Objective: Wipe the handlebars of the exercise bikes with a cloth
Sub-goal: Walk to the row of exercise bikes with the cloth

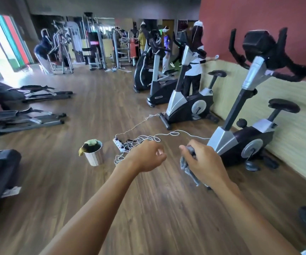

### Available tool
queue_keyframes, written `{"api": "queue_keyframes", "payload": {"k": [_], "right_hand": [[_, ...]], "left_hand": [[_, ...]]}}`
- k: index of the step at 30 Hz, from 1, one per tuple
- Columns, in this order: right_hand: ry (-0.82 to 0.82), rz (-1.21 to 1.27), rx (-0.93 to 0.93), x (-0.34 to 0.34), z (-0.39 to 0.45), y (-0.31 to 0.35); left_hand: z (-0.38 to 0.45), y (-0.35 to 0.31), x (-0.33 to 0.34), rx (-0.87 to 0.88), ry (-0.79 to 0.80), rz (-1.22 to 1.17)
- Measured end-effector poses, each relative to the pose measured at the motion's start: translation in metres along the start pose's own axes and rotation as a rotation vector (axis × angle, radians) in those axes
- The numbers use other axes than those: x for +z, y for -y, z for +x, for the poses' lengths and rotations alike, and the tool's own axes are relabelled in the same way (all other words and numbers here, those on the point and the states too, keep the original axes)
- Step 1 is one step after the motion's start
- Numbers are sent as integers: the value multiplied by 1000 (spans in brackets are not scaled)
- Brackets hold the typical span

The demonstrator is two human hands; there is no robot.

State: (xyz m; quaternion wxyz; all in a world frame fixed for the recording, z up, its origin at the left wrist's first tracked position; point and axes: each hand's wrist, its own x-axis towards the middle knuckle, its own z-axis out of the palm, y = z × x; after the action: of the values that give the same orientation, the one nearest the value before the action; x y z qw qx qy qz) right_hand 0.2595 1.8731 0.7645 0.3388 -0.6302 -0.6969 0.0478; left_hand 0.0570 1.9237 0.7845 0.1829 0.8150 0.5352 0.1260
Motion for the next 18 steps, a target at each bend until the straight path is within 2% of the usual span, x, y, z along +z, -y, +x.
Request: {"api": "queue_keyframes", "payload": {"k": [9,18], "right_hand": [[-65,52,60,76,231,-73],[-116,59,125,114,424,-171]], "left_hand": [[259,76,-35,64,45,38],[513,84,-50,240,139,57]]}}
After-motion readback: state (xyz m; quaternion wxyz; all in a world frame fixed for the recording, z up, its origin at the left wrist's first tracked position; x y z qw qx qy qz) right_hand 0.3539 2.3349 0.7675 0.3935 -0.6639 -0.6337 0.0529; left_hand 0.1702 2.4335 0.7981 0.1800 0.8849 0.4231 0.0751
